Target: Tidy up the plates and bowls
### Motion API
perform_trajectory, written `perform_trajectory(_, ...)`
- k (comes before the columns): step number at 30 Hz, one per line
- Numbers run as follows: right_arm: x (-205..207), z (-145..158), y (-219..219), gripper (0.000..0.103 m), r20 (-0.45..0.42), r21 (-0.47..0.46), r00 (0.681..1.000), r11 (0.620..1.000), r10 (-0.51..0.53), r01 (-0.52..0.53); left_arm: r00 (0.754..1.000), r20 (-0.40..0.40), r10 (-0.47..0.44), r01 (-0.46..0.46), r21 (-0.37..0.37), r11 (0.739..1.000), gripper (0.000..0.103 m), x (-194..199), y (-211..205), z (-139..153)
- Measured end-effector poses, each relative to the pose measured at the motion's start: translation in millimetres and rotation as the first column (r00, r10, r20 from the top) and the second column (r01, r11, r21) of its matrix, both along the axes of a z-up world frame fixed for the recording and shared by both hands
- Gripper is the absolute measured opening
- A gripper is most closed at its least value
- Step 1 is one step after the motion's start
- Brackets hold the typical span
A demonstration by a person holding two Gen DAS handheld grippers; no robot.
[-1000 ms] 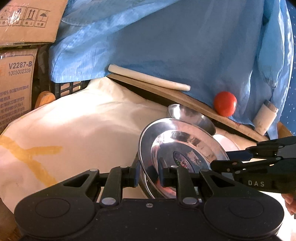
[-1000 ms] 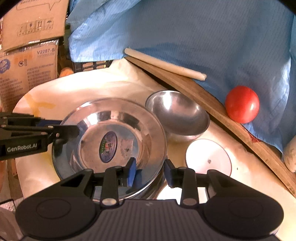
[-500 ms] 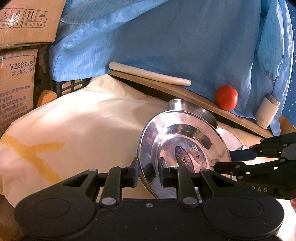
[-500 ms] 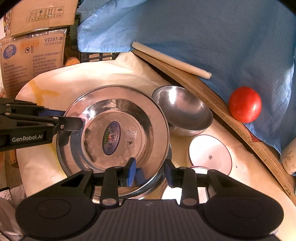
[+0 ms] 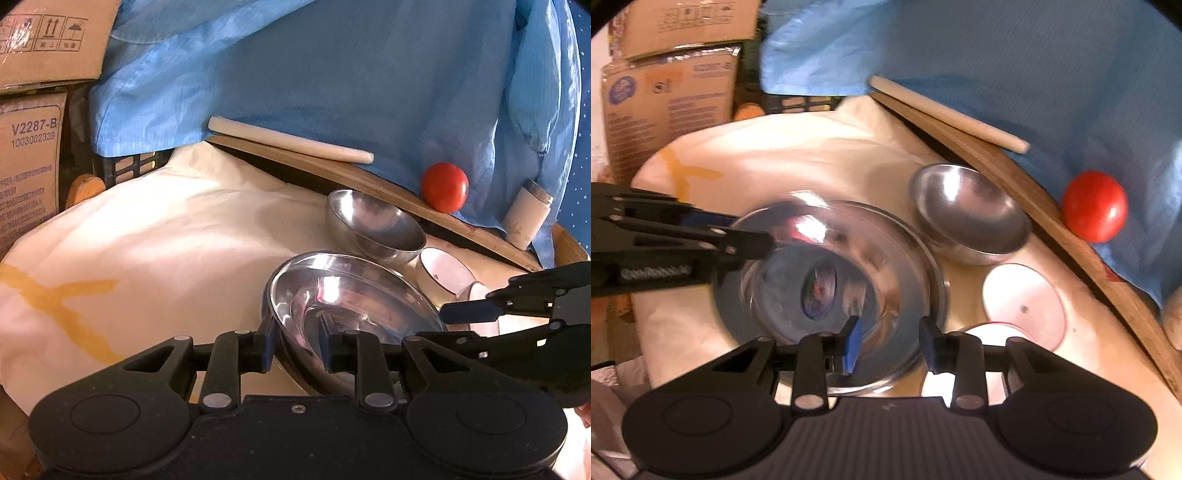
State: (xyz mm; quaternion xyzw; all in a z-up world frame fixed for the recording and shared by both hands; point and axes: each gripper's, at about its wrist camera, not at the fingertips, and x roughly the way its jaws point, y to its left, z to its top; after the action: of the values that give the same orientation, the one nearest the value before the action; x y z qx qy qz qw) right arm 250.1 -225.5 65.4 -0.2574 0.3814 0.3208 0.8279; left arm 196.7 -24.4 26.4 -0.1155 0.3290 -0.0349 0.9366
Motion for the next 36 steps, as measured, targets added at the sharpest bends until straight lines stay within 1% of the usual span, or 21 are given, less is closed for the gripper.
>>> perform_trajectory(3,-7,2,7,0.038,0.023,-0.013,0.999,0.999,0.032,-0.032,1.000,0.001,-0.003,0.003,0.022,1.000,0.027,0,-3,-1)
perform_trajectory(5,-10,3,9,0.038,0.024,-0.015,0.999,0.999,0.043,-0.043,1.000,-0.001,0.001,-0.001,0.012,1.000,0.027,0,-1,-1)
perform_trajectory(10,-11,2,9,0.038,0.025,-0.010,0.999,0.999,0.042,-0.041,1.000,-0.001,0.009,-0.009,0.020,1.000,0.028,0,-1,-2)
perform_trajectory(14,-10,2,6,0.041,0.025,0.000,0.999,0.999,0.034,-0.034,1.000,-0.012,0.006,-0.006,0.028,1.000,0.038,3,-2,-5)
perform_trajectory(18,-10,2,2,0.047,0.029,0.011,0.999,1.000,0.029,-0.029,0.999,-0.041,-0.004,0.005,0.018,1.000,0.040,6,-1,-12)
perform_trajectory(19,-10,3,1,0.048,0.030,0.014,0.999,0.999,0.028,-0.029,0.999,-0.041,-0.005,0.006,0.014,1.000,0.043,6,-1,-12)
perform_trajectory(23,-9,4,-3,0.054,0.036,0.033,0.999,0.999,0.020,-0.022,1.000,-0.023,-0.002,0.002,0.002,1.000,0.061,6,0,-9)
perform_trajectory(24,-9,5,-5,0.058,0.039,0.041,0.999,0.999,0.017,-0.018,1.000,-0.018,0.001,-0.001,0.000,1.000,0.063,5,1,-8)
perform_trajectory(25,-8,7,-6,0.062,0.042,0.050,0.999,0.999,0.013,-0.015,1.000,-0.016,0.005,-0.005,-0.005,1.000,0.067,5,2,-8)
perform_trajectory(26,-8,8,-8,0.064,0.045,0.058,0.999,0.998,0.009,-0.012,1.000,-0.013,0.011,-0.012,-0.013,1.000,0.073,5,3,-7)
perform_trajectory(30,-9,15,-19,0.080,0.069,0.100,0.998,0.995,-0.011,0.004,0.999,-0.005,0.036,-0.036,-0.050,0.998,0.083,5,8,-5)
perform_trajectory(34,-8,20,-33,0.084,0.083,0.142,0.996,0.989,-0.039,0.027,0.999,0.007,0.051,-0.051,-0.052,0.997,0.091,6,8,-2)
perform_trajectory(36,-6,22,-40,0.087,0.085,0.164,0.995,0.986,-0.055,0.040,0.999,0.011,0.052,-0.051,-0.057,0.997,0.093,7,9,-1)
